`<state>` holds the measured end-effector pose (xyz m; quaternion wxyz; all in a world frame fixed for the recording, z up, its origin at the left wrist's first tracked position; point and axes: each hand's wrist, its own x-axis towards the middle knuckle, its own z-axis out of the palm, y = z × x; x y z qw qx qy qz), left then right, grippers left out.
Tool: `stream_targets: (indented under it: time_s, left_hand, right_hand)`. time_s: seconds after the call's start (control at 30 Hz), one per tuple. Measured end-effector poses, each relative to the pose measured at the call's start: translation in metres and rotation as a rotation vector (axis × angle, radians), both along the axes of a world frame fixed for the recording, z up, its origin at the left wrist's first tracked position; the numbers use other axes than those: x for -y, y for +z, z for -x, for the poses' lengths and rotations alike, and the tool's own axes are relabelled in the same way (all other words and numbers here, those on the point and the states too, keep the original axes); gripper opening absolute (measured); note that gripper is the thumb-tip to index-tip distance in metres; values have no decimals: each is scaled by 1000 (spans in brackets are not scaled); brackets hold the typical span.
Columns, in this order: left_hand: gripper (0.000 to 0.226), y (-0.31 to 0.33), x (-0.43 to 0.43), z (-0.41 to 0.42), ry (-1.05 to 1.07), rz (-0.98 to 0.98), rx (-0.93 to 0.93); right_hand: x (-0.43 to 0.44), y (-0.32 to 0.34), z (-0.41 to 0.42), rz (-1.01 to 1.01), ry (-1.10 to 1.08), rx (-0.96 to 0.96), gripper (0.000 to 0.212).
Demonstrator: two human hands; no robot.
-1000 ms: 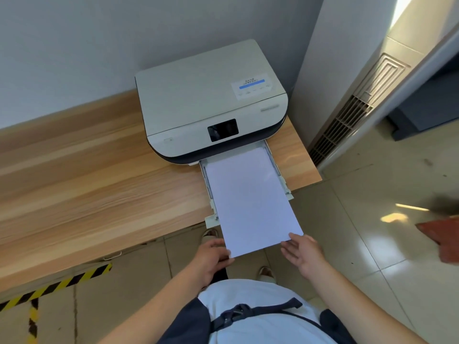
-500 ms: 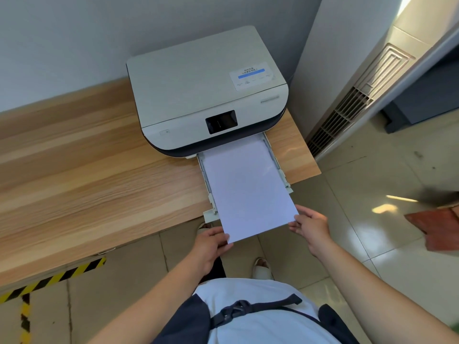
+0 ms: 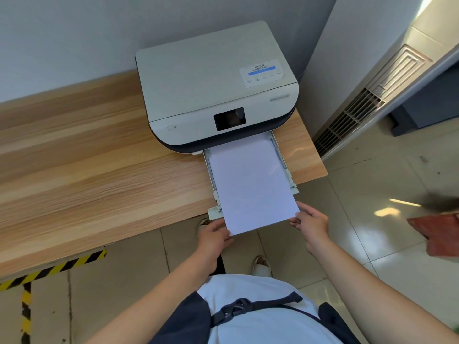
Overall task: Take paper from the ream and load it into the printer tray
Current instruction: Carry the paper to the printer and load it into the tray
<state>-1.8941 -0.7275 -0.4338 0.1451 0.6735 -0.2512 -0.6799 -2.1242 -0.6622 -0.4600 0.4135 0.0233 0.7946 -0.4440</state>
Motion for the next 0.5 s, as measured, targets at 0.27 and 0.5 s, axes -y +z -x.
stream_targets:
  time_s: [0.27,0.5]
  left_hand:
    - [37,3,9,1,44,38,3]
    - [35,7,32,13,110,82,14]
  right_hand:
    - [9,0,2,34,-38,37,38]
    - [42,4,6,49,-28,-1,39]
